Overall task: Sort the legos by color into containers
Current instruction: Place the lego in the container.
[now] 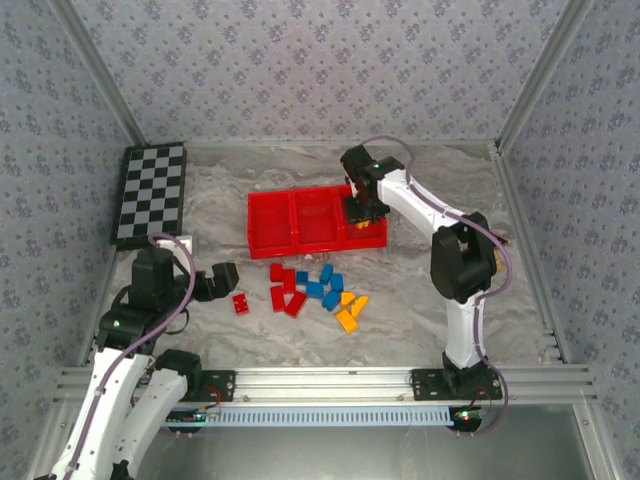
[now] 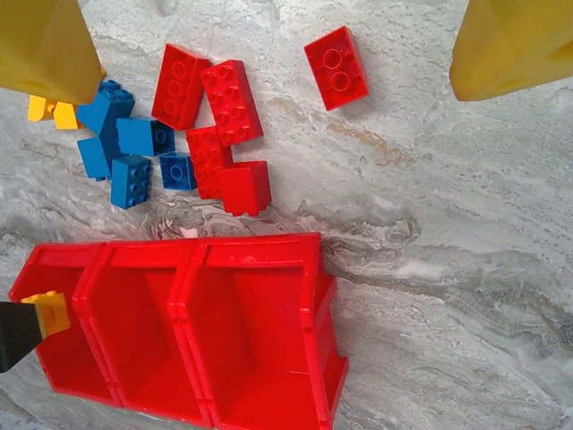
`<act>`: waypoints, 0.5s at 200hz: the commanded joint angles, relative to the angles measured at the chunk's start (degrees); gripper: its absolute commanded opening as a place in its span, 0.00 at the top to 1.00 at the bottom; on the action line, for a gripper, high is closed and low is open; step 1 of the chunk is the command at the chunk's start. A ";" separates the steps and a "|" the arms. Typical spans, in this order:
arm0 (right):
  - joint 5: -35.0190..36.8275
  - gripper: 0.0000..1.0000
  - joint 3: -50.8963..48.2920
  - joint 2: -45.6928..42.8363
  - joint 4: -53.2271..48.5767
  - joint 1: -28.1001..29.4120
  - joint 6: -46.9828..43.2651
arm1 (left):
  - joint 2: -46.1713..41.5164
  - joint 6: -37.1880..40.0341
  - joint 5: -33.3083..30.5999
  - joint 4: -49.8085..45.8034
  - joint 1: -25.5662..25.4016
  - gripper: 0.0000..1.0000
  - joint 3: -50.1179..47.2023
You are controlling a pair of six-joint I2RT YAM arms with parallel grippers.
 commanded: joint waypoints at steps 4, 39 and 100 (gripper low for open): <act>0.24 0.49 3.23 0.27 -2.52 0.16 1.33 | -0.26 0.49 -0.22 1.06 -0.28 0.00 0.20; 2.31 0.39 3.18 -3.34 -4.52 2.01 3.13 | -1.90 0.36 -0.28 1.49 -0.28 0.00 -0.05; -1.42 0.29 -10.53 -17.79 -3.01 2.59 19.10 | -2.63 -0.31 -2.53 2.01 -0.28 0.00 -0.94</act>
